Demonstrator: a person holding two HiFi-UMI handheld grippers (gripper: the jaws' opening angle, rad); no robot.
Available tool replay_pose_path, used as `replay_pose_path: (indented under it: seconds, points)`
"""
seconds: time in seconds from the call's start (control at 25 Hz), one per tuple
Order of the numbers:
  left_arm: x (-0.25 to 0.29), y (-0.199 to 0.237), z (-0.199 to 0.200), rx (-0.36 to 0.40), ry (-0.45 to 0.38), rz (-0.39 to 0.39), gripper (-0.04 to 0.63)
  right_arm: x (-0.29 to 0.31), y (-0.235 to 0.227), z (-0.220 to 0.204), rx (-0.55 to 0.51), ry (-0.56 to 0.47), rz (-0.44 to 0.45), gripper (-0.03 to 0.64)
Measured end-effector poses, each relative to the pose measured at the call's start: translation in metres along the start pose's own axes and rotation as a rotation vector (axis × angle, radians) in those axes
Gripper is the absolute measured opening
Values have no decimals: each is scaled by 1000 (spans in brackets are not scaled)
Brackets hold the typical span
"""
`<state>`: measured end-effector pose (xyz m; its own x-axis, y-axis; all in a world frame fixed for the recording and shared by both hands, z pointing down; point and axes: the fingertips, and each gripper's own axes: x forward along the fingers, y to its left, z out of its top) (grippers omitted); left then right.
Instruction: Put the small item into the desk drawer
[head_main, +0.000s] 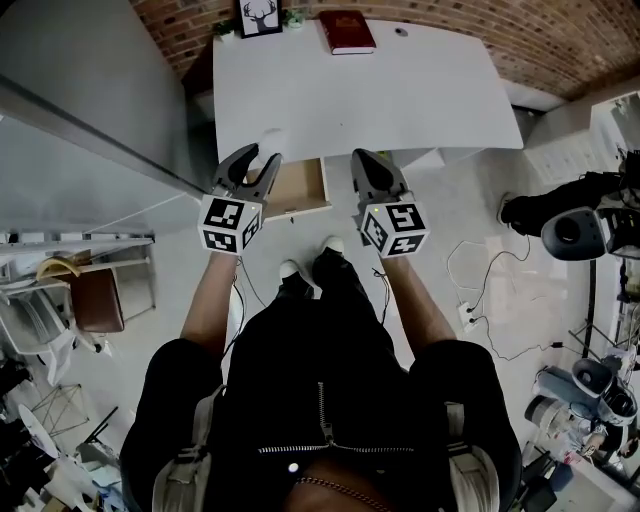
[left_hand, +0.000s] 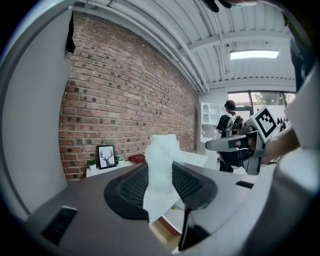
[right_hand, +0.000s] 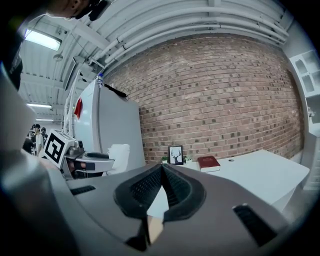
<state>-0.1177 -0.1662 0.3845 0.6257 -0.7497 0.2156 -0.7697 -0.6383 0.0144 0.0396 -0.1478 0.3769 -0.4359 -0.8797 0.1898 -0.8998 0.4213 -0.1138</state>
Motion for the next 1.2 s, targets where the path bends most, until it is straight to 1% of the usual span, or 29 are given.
replay_pose_path:
  seconds: [0.28,0.56,0.72,0.88,1.2]
  points:
    - [10,-15,-42,7,102,-68,158,-10,-6,-33,57,58,-36,5]
    - [19,-33,-97,16,221,-138,158,-29,-20,-86,129,138,-87,5]
    - [18,-40,-126,72,290,-178,158,-35,-20,-112,165,180,-107,5]
    - [23,-42,-144,125,324,-216,158,-35,-19,-129,190,202,-117,5]
    - [40,-41,-194,195,424,-280,158,-33,-13,-154,223,240,-128,6]
